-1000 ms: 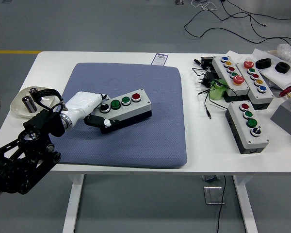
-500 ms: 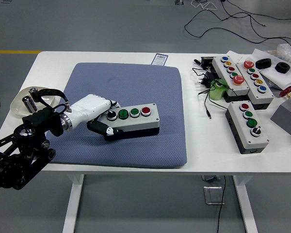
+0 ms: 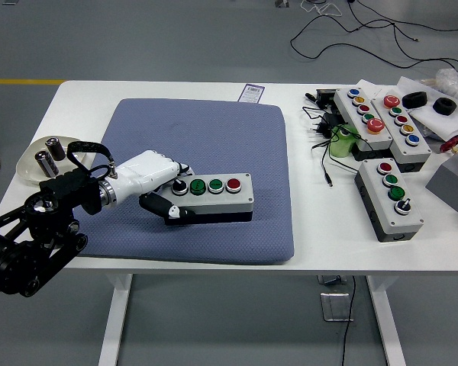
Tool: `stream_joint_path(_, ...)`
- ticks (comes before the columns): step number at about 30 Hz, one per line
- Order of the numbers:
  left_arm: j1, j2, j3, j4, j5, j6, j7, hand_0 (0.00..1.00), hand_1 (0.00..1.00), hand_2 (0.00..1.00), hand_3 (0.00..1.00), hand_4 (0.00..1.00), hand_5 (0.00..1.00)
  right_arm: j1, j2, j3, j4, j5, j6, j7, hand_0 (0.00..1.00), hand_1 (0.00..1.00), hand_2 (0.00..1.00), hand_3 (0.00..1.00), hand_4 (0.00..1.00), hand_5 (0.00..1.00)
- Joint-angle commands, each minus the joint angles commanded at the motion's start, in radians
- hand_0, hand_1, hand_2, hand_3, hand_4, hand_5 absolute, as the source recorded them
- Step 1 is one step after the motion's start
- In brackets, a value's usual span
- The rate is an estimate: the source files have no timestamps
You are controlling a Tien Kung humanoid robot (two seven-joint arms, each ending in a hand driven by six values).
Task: Pick up the button,place it on the desk,press the button,press the button
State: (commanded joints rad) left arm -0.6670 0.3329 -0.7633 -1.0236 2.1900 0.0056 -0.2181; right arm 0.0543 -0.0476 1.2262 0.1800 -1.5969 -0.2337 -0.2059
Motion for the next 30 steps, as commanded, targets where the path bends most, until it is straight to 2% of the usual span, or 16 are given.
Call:
stream_joint_path(5, 0.005, 0.001, -0.016, -0.012, -0.001, -0.004, 0.002, 0.503, 0.577, 0.655, 0.725, 0.786, 0.002, 0.000, 0.000, 0.001, 0.000, -0.002, 0.000, 0.000, 0.673, 0.658, 0.674, 0.624, 0.310, 0.173)
stream_joint_path(6, 0.005, 0.001, -0.016, -0.016, 0.001, -0.006, 0.004, 0.549, 0.734, 0.878, 0.899, 0.953, 0.247, 0.000, 0.000, 0.003, 0.000, -0.004, 0.001, 0.000, 0.673, 0.658, 0.674, 0.624, 0.310, 0.173)
stream_joint_path(11, 0.011, 0.004, -0.025, -0.033, 0.007, -0.021, 0.011, 0.549, 0.734, 0.878, 0.899, 0.953, 0.247, 0.000, 0.001, 0.003, 0.000, -0.003, 0.001, 0.000, 0.673, 0.658, 0.674, 0.624, 0.310, 0.173)
stream_joint_path(12, 0.011, 0.004, -0.025, -0.036, 0.009, -0.025, 0.012, 0.745, 0.878, 0.998, 0.998, 0.998, 0.362, 0.000, 0.001, 0.003, 0.000, -0.003, 0.001, 0.000, 0.673, 0.658, 0.674, 0.624, 0.310, 0.173)
stream_joint_path(17, 0.015, 0.004, -0.032, -0.044, 0.018, -0.047, 0.024, 0.745, 0.878, 0.998, 0.998, 0.998, 0.362, -0.001, 0.001, 0.003, 0.000, -0.005, 0.001, -0.001, 0.673, 0.658, 0.674, 0.624, 0.310, 0.173)
stream_joint_path(18, 0.019, 0.005, -0.039, -0.051, 0.020, -0.054, 0.026, 0.822, 0.929, 0.998, 0.998, 0.998, 0.400, -0.001, 0.001, 0.003, 0.000, -0.005, 0.001, -0.001, 0.673, 0.658, 0.674, 0.624, 0.310, 0.173)
stream_joint_path(19, 0.024, 0.007, -0.049, -0.060, 0.022, -0.061, 0.028, 0.822, 0.929, 0.998, 0.998, 0.998, 0.400, -0.002, 0.001, 0.003, 0.000, -0.005, 0.001, -0.001, 0.673, 0.658, 0.674, 0.624, 0.310, 0.173)
stream_joint_path(23, 0.056, 0.013, -0.112, -0.124, 0.028, -0.098, 0.033, 0.822, 0.929, 0.998, 0.998, 0.998, 0.400, -0.004, 0.002, 0.002, 0.000, -0.004, 0.001, 0.000, 0.673, 0.658, 0.674, 0.624, 0.310, 0.173)
stream_joint_path(24, 0.066, 0.014, -0.134, -0.145, 0.029, -0.105, 0.033, 0.876, 0.958, 0.998, 0.998, 0.998, 0.422, -0.005, 0.002, 0.003, 0.000, -0.005, 0.001, 0.000, 0.673, 0.658, 0.674, 0.624, 0.310, 0.173)
stream_joint_path(25, 0.077, 0.016, -0.159, -0.170, 0.028, -0.108, 0.034, 0.876, 0.958, 0.998, 0.998, 0.998, 0.422, -0.006, 0.002, 0.003, 0.000, -0.006, 0.001, 0.000, 0.673, 0.658, 0.674, 0.624, 0.310, 0.173)
stream_joint_path(27, 0.090, 0.018, -0.197, -0.209, 0.023, -0.108, 0.037, 0.876, 0.958, 0.998, 0.998, 0.998, 0.422, -0.007, 0.002, 0.003, 0.000, -0.007, 0.001, 0.000, 0.673, 0.658, 0.674, 0.624, 0.310, 0.173)
stream_joint_path(29, 0.110, 0.020, -0.242, -0.268, -0.007, -0.089, 0.056, 0.876, 0.958, 0.998, 0.998, 0.998, 0.422, -0.010, 0.001, 0.005, 0.000, -0.010, 0.001, 0.000, 0.673, 0.658, 0.674, 0.624, 0.310, 0.173)
stream_joint_path(30, 0.117, 0.021, -0.255, -0.297, -0.026, -0.075, 0.072, 0.735, 0.848, 0.910, 0.952, 0.990, 0.680, -0.011, 0.001, 0.005, 0.000, -0.012, 0.002, 0.000, 0.673, 0.658, 0.674, 0.624, 0.310, 0.173)
